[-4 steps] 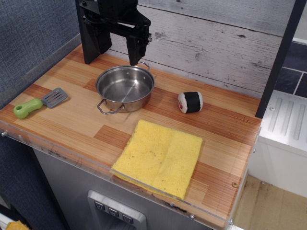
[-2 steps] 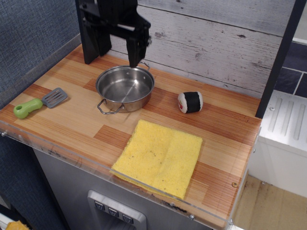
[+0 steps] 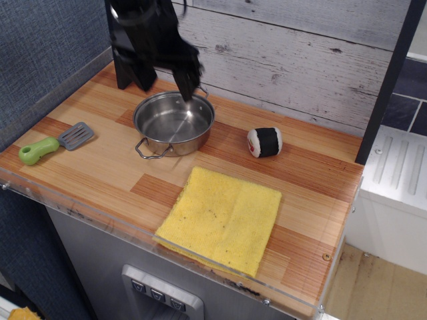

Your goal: Put the pot on the cloth.

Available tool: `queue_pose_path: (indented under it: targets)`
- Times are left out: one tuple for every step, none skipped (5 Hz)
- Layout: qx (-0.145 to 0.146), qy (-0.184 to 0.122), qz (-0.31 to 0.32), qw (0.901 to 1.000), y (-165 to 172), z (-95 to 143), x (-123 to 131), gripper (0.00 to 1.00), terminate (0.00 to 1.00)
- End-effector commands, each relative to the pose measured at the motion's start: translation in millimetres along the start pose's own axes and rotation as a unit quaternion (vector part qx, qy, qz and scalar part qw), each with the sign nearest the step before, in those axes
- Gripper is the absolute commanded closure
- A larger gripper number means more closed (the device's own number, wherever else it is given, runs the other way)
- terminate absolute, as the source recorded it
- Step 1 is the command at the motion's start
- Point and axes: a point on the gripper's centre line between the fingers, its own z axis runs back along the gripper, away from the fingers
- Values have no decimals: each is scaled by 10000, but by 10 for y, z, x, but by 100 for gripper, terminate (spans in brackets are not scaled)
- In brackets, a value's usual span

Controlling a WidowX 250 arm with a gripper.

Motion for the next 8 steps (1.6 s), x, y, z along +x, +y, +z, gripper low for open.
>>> queue_pose_path:
  targets:
    - [14, 66, -277, 9996, -97, -346, 214, 0, 0]
    - [-22, 45, -528, 9986, -264, -323, 309, 0, 0]
    - [-38, -93, -520, 9986, -323, -242, 349, 0, 0]
    - [-14, -66, -474, 9989, -325, -234, 349, 0, 0]
    - [40, 153, -499, 9986, -304, -337, 271, 0, 0]
    - [164, 443, -616, 9970, -266, -448, 193, 0, 0]
    - [181, 643, -700, 9953, -258, -531, 128, 0, 0]
    - [146, 683, -795, 9944, -291, -550, 111, 100, 0]
